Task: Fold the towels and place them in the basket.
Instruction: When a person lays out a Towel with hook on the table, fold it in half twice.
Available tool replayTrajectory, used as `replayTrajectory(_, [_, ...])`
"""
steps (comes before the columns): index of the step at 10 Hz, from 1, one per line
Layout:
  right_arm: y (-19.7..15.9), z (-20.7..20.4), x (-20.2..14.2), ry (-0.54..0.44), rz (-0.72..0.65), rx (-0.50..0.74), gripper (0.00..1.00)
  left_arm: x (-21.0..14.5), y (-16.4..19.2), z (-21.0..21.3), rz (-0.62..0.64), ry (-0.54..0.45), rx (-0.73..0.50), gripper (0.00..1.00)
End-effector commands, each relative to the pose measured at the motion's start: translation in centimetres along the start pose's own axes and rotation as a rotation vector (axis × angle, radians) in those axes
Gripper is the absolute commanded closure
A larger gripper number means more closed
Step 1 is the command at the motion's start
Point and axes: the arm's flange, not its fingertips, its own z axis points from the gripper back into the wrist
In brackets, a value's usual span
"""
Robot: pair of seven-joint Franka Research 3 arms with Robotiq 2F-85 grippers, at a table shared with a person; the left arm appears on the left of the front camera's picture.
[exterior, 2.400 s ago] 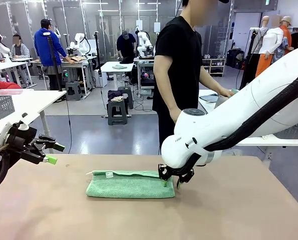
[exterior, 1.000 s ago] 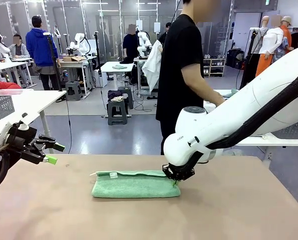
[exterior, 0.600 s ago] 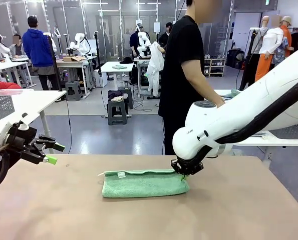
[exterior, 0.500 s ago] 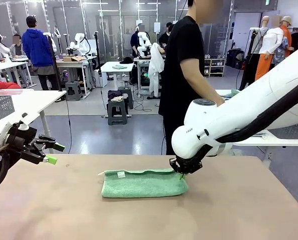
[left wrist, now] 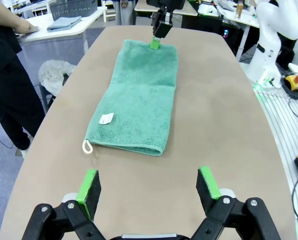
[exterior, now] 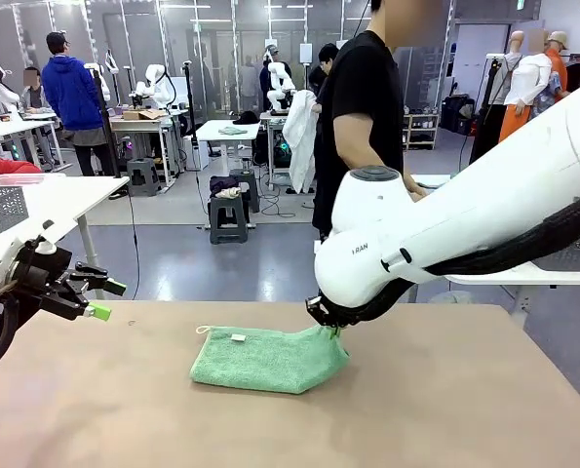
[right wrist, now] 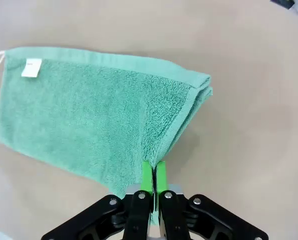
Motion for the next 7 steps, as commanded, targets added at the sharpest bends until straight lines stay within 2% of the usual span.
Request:
replayTrajectory(1, [4.2,0.6,-0.1,0.0,-0.037,-0.084,1.0,0.1,0.0,0.0,0.005,0.0,-0.001,0.03])
replayTrajectory(3, [8.5,1.0,0.3,-0.01,-0.038,-0.132,1.0,0.1,0.0,0.0,0.005,0.0,-0.001,0.03])
replayTrajectory(5, [13.1,0.0,0.9,-0.005,-0.049,-0.123,1.0,0.1,0.0,0.0,0.005,0.0,-0.001,0.03])
replayTrajectory(7, [16.8,-0.6,0.2,0.024,-0.058,-0.045,1.0,0.1,0.0,0.0,0.005,0.0,-0.001,0.03])
